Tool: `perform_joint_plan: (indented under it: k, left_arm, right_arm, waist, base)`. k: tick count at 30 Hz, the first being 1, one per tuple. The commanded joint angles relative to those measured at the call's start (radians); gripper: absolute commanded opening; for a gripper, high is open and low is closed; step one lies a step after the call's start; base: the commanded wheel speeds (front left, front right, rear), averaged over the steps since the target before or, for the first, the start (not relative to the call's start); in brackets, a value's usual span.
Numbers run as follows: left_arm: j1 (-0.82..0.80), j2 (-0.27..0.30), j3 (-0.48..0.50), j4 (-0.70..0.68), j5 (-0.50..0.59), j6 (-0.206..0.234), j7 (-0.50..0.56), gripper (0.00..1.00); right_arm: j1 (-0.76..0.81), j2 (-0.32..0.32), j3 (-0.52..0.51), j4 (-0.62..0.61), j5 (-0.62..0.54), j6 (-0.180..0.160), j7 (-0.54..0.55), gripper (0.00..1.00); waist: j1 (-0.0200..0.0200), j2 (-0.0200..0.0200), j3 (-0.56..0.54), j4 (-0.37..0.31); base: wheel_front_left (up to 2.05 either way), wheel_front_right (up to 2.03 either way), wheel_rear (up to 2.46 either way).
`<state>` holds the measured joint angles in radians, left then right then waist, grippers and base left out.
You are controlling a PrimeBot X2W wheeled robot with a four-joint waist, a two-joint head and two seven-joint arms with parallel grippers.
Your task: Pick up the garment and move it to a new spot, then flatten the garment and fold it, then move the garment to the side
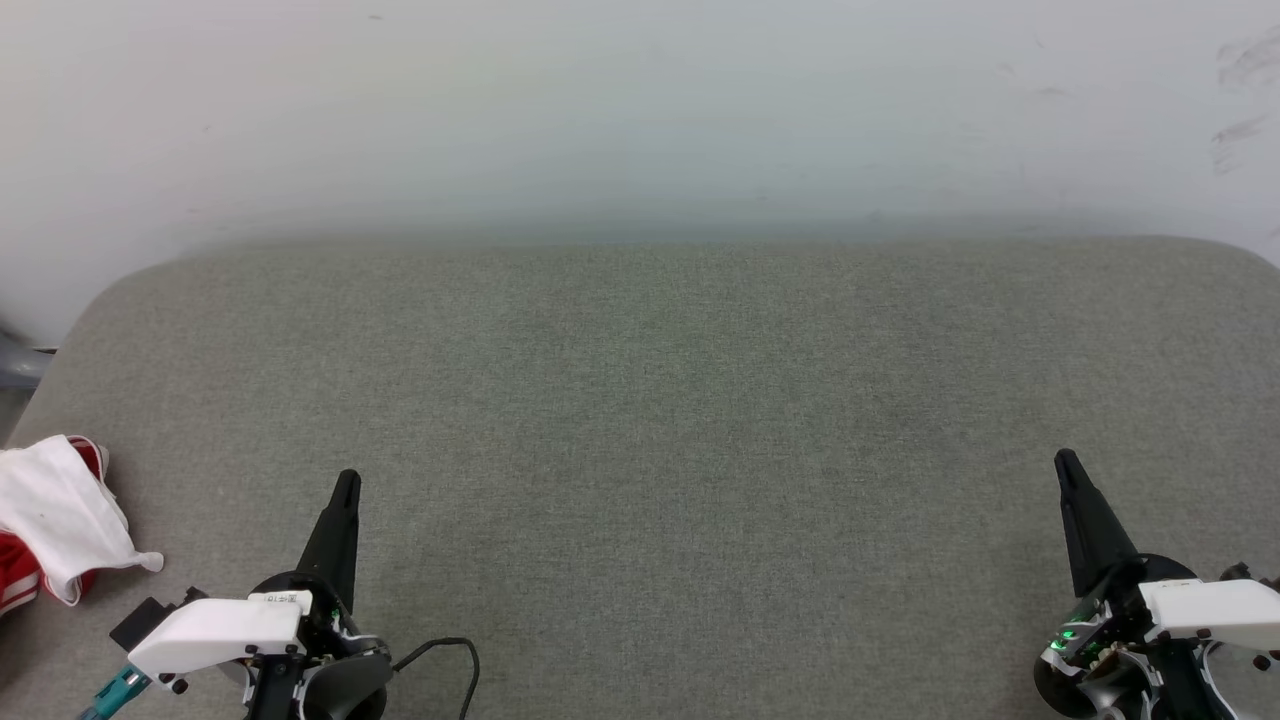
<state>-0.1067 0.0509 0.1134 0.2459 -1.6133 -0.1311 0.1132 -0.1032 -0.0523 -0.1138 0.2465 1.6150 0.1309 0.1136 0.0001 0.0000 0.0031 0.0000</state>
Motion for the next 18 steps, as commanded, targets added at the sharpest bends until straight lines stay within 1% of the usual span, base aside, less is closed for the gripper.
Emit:
perform_joint_plan:
  k: [1, 18]
  left_arm:
    - [-0.006, -0.002, 0.003, -0.001, 0.000, -0.002, 0.005, 0.00]
    - [-0.006, -0.002, 0.003, -0.001, 0.000, -0.002, 0.005, 0.00]
  right_arm:
    - [-0.013, 0.003, 0.000, 0.001, -0.004, 0.000, 0.000, 0.00]
    - [-0.013, 0.003, 0.000, 0.001, -0.004, 0.000, 0.000, 0.00]
  waist:
    - [-0.0001, 0.0000, 0.000, 0.000]
    - [-0.0001, 0.0000, 0.000, 0.000]
  base:
    - [0.00, 0.00, 0.00]
    - [0.00, 0.00, 0.00]
